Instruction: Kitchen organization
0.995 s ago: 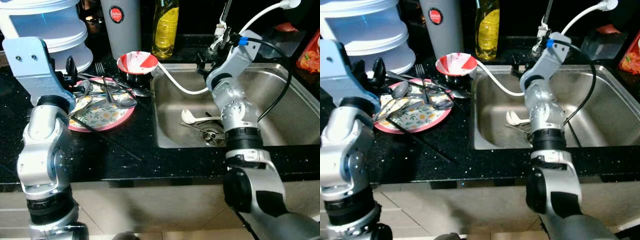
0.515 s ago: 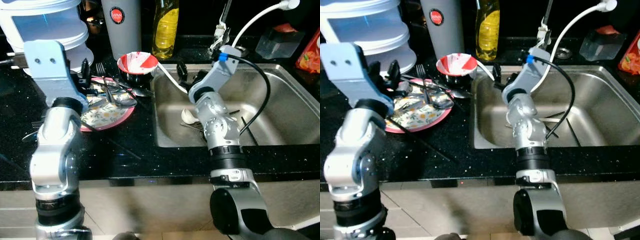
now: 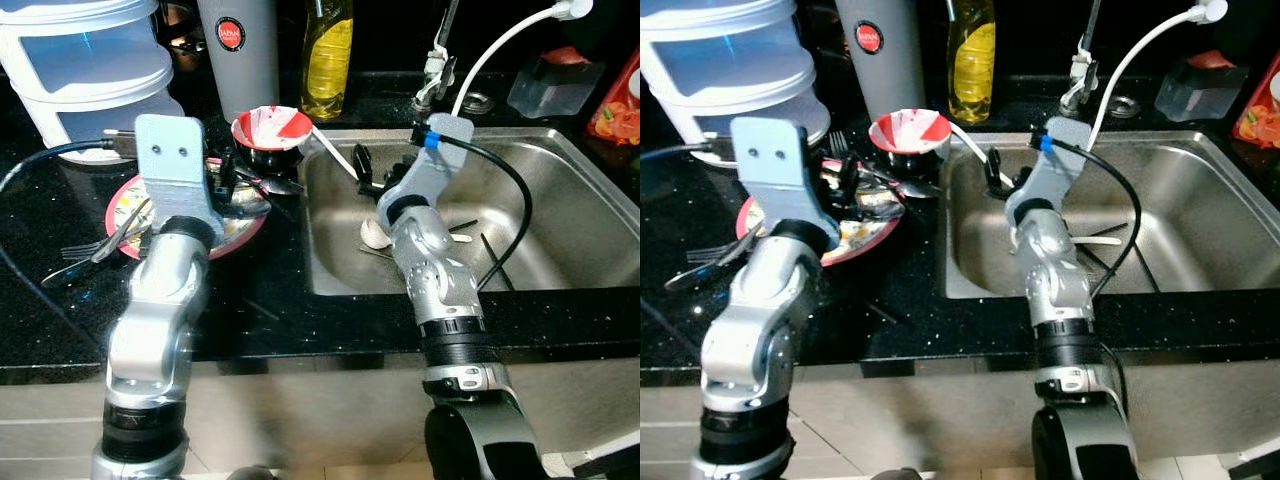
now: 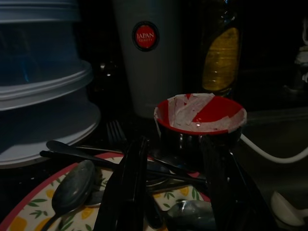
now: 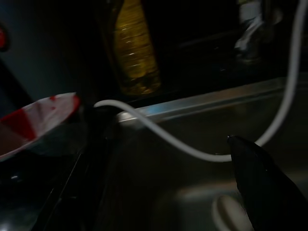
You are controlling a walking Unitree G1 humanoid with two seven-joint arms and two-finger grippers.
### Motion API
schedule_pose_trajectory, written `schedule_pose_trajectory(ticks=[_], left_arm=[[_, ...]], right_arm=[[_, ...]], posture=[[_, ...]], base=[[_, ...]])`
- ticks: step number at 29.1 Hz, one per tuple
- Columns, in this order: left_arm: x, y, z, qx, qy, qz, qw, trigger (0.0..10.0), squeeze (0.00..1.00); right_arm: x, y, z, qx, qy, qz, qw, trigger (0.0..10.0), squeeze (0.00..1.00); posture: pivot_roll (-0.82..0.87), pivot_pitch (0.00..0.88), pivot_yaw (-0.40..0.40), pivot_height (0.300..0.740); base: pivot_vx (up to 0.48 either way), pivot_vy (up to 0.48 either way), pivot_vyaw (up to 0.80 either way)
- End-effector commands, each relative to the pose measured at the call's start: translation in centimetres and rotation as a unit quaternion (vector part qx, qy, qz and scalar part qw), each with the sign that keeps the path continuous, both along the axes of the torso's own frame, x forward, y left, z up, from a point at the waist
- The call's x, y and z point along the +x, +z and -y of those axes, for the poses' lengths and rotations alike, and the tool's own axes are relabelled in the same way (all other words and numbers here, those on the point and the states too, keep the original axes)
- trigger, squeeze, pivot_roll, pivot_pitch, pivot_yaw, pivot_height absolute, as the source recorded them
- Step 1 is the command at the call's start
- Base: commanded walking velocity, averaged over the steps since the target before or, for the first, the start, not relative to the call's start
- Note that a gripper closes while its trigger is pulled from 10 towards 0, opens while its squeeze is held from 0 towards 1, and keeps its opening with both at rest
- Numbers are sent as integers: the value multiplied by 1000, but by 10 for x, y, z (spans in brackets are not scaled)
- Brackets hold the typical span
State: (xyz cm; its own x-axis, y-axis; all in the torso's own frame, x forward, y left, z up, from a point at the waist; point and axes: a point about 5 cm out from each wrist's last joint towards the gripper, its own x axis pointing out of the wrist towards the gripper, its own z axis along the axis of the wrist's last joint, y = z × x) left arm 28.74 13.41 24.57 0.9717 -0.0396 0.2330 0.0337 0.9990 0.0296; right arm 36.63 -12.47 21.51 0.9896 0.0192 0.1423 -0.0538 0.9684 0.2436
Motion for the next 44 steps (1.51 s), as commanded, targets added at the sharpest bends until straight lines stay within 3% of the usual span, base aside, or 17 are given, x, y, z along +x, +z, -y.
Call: schedule_pose_trajectory(ticks=[1,6,19,24,44], left_arm=[[3,-7,-5,5,16,-18,1000,10000,0],[4,-14,-3,22,13,-29,999,10000,0],[19,-9,-7,3,30,-7,1000,10000,0],[18,-10,-5,4,22,-3,1000,10000,0],[19,-9,-9,9,45,5,999,10000,0]], right_arm=[[0,6,6,-12,-8,17,1000,10000,0],[3,11,19,0,-28,30,999,10000,0],[10,28,-1,-1,10,64,998,10000,0],[14,27,10,14,-16,60,998,10000,0],[20,34,8,0,-3,79,997,10000,0]], posture=[[123,0,57,740],[127,0,38,740],[101,0,40,740],[110,0,28,740],[155,0,14,740]], base=[[0,0,0],[0,0,0],[0,0,0],[0,0,0],[0,0,0]])
